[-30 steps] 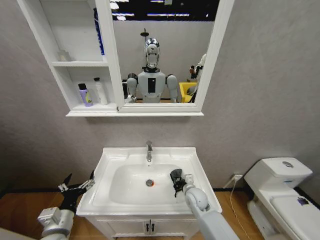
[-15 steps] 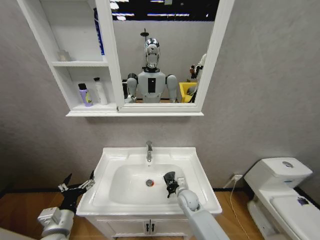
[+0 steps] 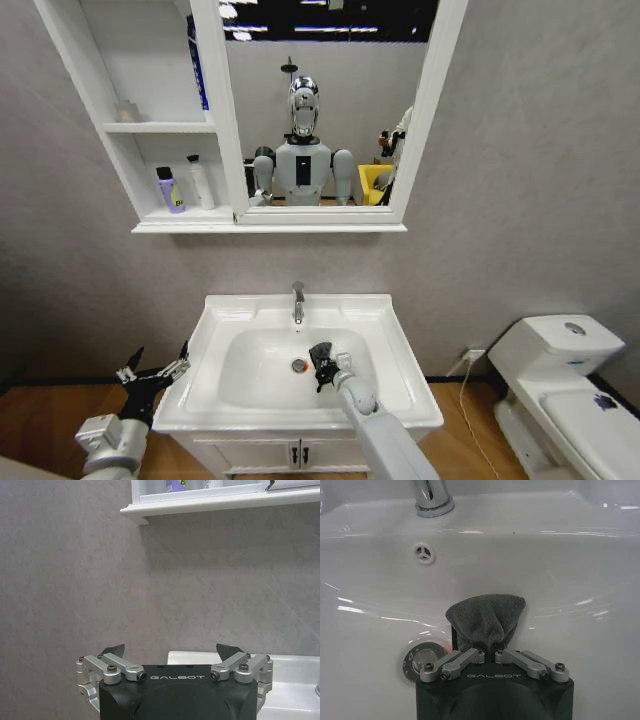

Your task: Move facial cleanser and shampoo from washbasin to cabinet, then wipe washbasin with towel.

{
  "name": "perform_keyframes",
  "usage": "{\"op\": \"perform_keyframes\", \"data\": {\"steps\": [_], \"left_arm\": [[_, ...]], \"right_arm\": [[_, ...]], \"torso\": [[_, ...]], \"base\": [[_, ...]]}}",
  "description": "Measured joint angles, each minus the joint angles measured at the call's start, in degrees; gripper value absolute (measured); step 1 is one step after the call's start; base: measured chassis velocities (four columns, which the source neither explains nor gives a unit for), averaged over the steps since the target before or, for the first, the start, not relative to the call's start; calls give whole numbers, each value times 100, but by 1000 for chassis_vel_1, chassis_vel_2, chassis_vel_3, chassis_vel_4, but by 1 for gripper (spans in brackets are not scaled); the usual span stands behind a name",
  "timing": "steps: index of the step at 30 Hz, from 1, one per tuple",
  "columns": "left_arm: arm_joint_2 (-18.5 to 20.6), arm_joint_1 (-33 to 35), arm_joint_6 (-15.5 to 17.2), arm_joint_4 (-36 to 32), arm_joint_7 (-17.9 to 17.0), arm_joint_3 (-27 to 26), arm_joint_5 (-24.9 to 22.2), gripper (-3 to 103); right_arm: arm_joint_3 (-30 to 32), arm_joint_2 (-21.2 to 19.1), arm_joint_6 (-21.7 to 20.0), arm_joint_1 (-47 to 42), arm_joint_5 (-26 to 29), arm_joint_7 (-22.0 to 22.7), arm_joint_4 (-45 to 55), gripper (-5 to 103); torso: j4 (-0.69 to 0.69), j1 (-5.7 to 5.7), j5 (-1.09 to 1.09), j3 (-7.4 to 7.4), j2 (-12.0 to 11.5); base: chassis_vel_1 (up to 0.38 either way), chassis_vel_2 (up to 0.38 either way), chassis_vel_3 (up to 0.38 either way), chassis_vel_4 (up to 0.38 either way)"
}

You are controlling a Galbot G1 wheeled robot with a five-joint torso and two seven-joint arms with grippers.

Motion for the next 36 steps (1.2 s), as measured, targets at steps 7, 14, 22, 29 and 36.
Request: {"op": "perform_keyframes", "data": {"steps": [7,14,22,29,36], "left_arm": [[0,0,0,0,0,0,0,100],[0,0,0,0,0,0,0,100],[0,0,0,0,0,0,1,100],[0,0,0,0,0,0,0,100],[0,0,0,0,0,0,0,100]], "right_arm": [[-33,220,-255,211,588,119,-272,4],[-55,513,-284,558,654,87,-761,4],[-85,809,-275,860,641,-52,-1199,4],[-74,828,-190,1045,610,-102,-1496,4],[-5,763,-286,847,582,24,-1263,4]], "torso": [[0,-1,0,-1,0],[-1,0,-1,0,0],[2,0,0,-1,0],[2,-2,1,-2,1],[2,0,2,-2,1]], "base": [[0,0,0,0],[0,0,0,0],[0,0,0,0],[0,0,0,0],[0,0,0,0]]}}
